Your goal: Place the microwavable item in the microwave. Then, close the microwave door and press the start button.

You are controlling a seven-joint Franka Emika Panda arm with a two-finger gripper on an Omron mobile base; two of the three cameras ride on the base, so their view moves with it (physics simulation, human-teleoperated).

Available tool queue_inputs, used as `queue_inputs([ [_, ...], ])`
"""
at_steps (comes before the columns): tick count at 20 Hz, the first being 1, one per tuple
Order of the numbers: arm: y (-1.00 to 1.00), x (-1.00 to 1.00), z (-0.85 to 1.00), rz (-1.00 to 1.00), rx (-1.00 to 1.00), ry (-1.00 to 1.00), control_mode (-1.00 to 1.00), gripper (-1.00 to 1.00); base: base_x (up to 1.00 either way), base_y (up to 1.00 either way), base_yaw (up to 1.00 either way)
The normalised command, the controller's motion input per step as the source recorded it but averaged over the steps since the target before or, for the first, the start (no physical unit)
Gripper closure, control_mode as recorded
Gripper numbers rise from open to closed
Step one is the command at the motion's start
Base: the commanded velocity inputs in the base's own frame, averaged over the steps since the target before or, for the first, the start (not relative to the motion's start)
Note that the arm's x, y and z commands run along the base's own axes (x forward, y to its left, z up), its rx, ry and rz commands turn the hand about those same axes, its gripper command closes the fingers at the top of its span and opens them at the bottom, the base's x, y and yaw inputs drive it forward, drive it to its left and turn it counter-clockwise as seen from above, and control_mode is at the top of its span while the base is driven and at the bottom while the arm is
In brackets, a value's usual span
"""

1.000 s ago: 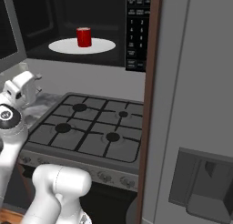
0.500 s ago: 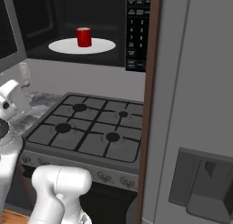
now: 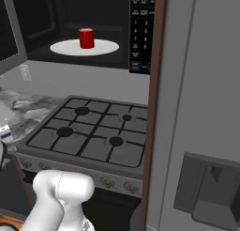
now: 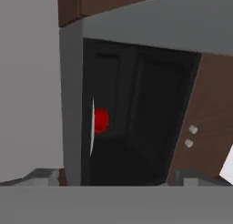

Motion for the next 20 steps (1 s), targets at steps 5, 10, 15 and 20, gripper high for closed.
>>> queue_inputs([
  [5,0.83,0.17,-0.23,-0.11,-0.26,0.01,-1.00,-1.00,0.00,0.00,0.00],
  [10,0.62,0.25,-0.81,-0.07,-0.21,0.00,-1.00,-1.00,0.00,0.00,0.00],
  [15,0.67,0.07,-0.34,-0.10,-0.16,-0.01,-1.00,-1.00,0.00,0.00,0.00],
  [20,0.99,0.01,0.47,-0.23,-0.15,0.00,-1.00,-1.00,0.00,0.00,0.00],
])
